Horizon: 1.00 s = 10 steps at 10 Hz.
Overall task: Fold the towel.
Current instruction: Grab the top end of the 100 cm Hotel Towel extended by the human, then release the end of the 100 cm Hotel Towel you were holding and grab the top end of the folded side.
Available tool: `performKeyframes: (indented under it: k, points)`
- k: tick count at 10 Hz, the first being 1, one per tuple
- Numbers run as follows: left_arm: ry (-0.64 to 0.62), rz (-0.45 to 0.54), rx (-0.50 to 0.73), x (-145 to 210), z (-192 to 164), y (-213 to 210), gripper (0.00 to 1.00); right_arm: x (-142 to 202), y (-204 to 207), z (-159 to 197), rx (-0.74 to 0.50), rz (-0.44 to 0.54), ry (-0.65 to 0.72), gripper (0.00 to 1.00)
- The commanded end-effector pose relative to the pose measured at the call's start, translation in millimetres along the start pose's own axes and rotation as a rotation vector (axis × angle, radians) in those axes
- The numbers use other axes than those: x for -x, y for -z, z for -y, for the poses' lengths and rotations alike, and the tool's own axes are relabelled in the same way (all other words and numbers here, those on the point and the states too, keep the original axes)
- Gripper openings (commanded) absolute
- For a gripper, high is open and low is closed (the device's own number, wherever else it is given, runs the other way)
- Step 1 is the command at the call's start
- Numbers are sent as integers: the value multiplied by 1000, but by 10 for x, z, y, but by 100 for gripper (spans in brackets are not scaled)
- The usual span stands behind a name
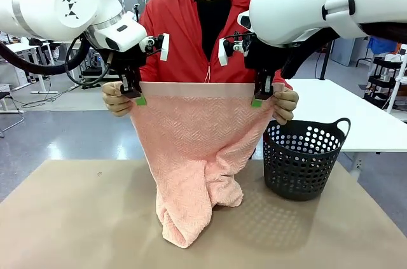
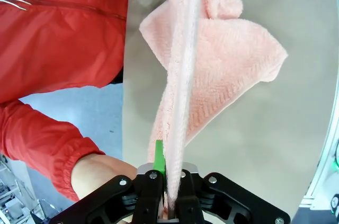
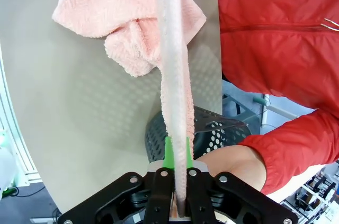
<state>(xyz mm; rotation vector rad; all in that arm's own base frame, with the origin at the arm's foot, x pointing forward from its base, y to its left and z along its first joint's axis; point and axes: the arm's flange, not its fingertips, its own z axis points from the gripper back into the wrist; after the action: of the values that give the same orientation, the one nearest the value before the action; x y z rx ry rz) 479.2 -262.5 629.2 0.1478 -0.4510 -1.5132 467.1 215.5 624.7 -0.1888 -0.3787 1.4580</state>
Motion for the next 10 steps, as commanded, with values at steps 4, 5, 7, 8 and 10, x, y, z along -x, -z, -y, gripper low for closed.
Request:
performKeyframes:
  k: [4,5,7,8,10]
  points:
    - [-6,-3,-7,-27,3,-21,0,0,-8,-9,6,-11,-12,0]
    - [-6,-3,-7,-27,3,-21,0,0,-8,-9,6,-11,-12,0]
    - [-6,-3,-7,-27,3,-21,0,0,-8,-9,6,-11,-12,0]
    - [-6,-3,-7,-27,3,-21,0,0,-8,-9,6,-11,-12,0]
    - [-6,-3,-7,-27,3,-21,0,0,-8,-9,6,-11,-12,0]
